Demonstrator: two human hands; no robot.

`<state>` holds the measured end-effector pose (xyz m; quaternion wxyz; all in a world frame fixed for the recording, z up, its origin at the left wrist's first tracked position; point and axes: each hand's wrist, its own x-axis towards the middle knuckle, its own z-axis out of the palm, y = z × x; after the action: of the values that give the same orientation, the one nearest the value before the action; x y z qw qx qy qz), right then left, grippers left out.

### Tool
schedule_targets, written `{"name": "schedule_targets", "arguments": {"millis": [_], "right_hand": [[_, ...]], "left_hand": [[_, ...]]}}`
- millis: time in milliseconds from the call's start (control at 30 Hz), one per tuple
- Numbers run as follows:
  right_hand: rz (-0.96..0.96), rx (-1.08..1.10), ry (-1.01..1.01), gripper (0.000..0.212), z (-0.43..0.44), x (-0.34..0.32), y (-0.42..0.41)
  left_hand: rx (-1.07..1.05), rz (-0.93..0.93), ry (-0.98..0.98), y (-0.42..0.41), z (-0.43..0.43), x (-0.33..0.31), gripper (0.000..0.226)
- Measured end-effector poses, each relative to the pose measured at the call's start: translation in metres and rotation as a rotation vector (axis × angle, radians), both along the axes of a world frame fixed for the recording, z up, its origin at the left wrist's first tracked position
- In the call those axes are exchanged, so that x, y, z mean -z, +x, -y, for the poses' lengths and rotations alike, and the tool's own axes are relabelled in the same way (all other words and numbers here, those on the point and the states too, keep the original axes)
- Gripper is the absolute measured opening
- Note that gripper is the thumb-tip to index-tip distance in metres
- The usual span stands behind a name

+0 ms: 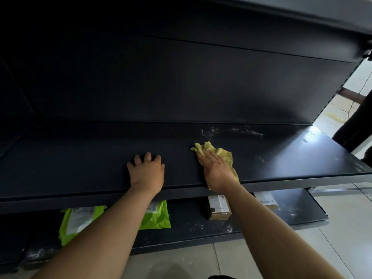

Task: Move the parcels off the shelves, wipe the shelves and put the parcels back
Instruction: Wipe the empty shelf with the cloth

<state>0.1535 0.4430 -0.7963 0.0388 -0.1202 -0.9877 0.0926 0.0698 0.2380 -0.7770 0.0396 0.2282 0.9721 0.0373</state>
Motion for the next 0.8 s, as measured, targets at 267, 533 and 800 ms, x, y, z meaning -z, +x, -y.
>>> {"name": "schedule_targets", "arguments": {"millis": [267, 533, 800], "right_hand": [[0.007, 0.184, -0.047, 0.079, -0.099, -0.012, 0.014], [-0.030, -0.161, -0.177, 0.053, -0.088, -0.001, -0.022], [0.013, -0.229, -0.064, 0.060, -0.088, -0.004, -0.078]], "left_hand": [[-0.036, -0.028, -0.079, -0.004, -0.043, 0.005, 0.048], [-0.082, -0.044, -0.120, -0.014, -0.060, 0.007, 0.048], [-0.074, -0.094, -0.087, -0.026, -0.075, 0.012, 0.050]]}}
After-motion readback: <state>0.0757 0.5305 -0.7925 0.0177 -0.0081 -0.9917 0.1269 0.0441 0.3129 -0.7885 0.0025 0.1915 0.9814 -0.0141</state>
